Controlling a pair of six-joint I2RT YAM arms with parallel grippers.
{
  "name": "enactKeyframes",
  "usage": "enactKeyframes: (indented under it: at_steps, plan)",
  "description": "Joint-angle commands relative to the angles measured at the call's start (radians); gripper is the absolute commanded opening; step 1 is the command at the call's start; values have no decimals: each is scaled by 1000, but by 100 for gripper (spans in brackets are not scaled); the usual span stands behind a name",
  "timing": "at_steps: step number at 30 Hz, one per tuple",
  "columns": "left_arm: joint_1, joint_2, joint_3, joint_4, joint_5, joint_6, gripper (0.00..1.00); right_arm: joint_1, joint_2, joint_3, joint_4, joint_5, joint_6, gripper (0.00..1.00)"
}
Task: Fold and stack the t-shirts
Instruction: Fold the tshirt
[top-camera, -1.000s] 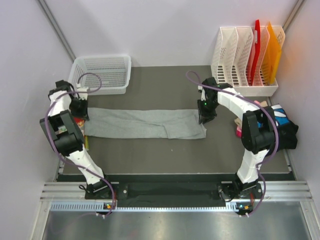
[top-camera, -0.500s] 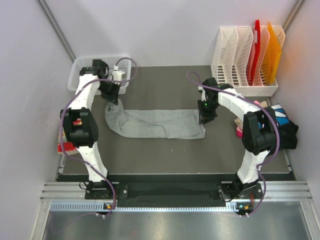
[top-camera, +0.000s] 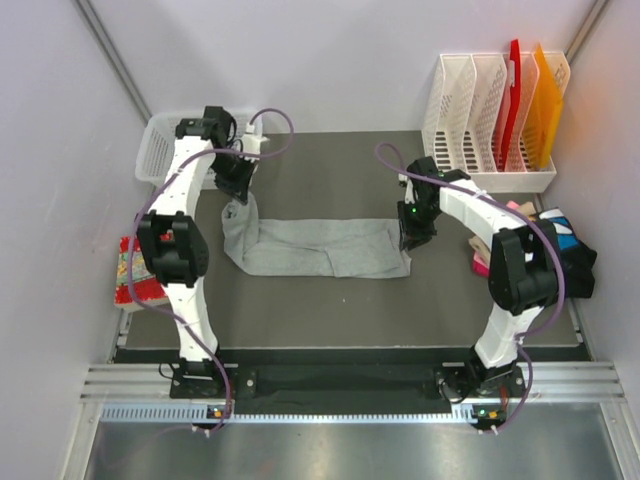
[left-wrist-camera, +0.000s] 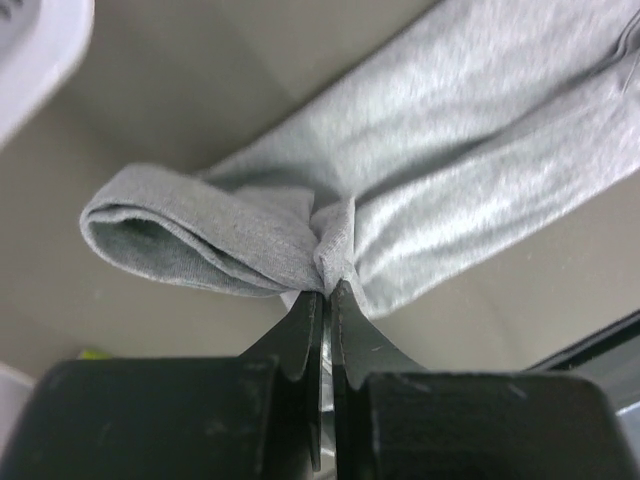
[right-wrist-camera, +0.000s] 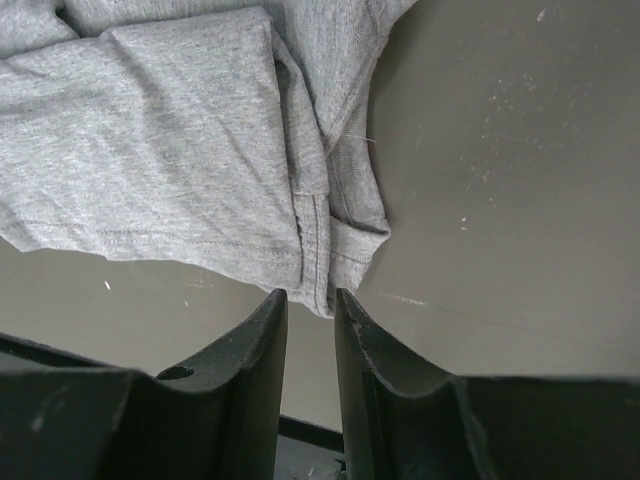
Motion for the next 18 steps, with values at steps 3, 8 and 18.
enactKeyframes:
  at_steps: [3,8,18]
  plan:
    - [84,-216,-109,-195,-116,5,0,7,-48,20,28,-14,-3,26]
    - [165,-333,-296,-193,-184,25,0,7,36,83,80,-64,11,27]
    - [205,-319,-363,-187,-204,-1,0,13,306,359,109,-161,54,27]
